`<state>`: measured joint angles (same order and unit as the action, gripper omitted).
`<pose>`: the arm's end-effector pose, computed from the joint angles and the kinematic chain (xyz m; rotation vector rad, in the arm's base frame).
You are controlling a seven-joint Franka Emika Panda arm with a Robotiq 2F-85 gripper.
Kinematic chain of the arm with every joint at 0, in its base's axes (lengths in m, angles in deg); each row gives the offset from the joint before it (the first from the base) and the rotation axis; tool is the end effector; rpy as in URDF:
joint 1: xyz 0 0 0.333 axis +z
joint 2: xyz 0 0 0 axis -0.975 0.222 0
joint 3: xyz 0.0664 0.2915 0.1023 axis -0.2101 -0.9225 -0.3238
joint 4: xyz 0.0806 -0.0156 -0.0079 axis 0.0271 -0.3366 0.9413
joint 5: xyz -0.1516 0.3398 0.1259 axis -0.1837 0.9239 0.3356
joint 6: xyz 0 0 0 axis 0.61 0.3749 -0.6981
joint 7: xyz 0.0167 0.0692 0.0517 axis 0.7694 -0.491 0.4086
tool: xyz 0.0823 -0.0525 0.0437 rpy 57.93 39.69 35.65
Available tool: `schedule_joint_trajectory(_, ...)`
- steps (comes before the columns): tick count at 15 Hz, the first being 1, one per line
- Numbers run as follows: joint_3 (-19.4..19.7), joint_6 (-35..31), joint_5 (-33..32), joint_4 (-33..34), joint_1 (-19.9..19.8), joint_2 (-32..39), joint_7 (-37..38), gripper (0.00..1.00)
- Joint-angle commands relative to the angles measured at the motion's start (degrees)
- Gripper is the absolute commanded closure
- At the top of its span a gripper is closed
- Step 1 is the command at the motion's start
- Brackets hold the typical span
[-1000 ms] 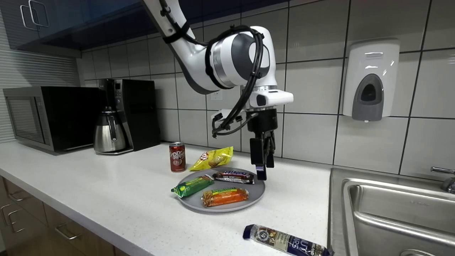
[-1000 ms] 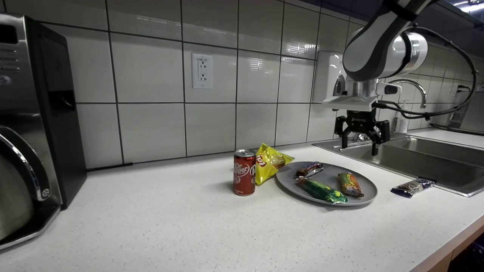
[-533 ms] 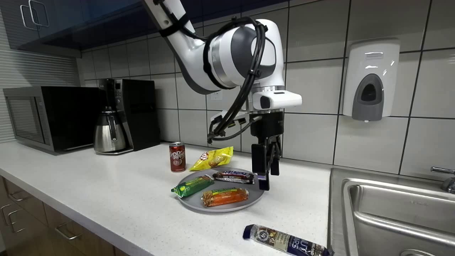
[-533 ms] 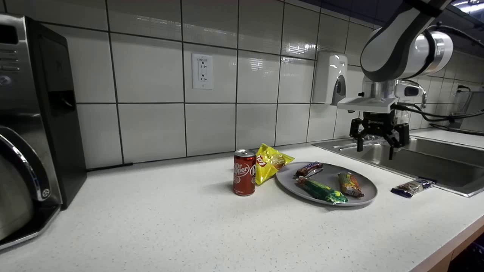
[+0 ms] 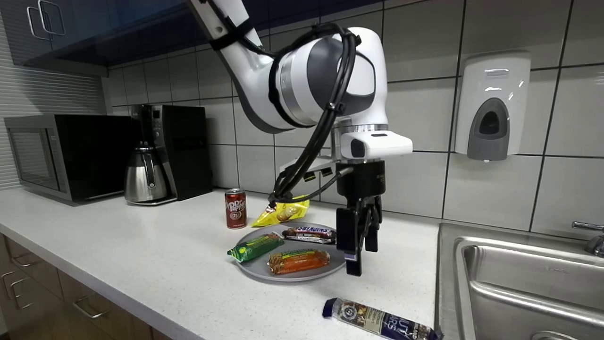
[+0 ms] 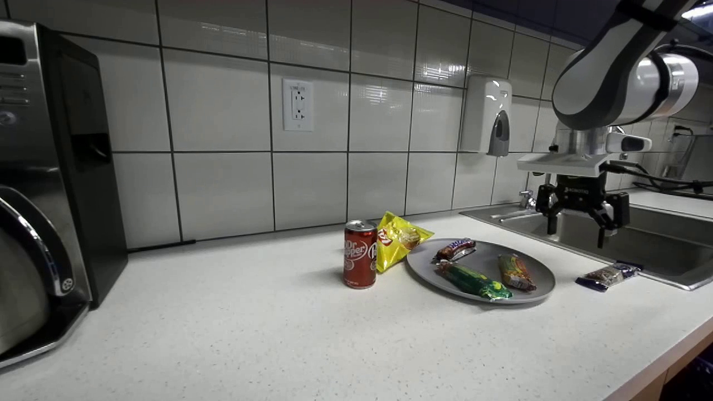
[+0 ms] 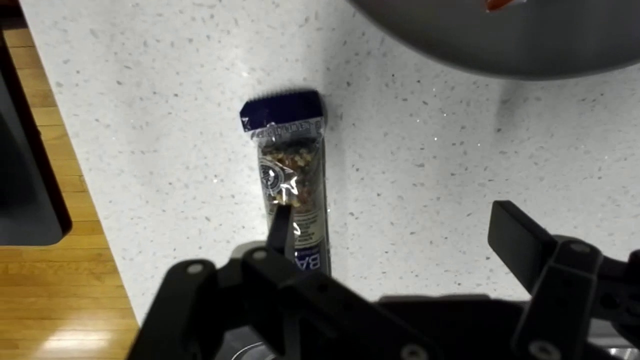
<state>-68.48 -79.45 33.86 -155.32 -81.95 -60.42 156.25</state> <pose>0.4885 -0.1833 0.2646 2.1961 -2.0900 0.0562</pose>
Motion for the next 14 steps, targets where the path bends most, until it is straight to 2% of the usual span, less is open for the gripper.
schedule_joint_trajectory(1, 0.3, -1.6, -0.1, -2.2, -1.6, -1.5, 0.4, 0.00)
schedule_joint_trajectory(14, 2.5, -3.3, -0.2, -2.9, -3.1, 1.8, 0.1, 0.00)
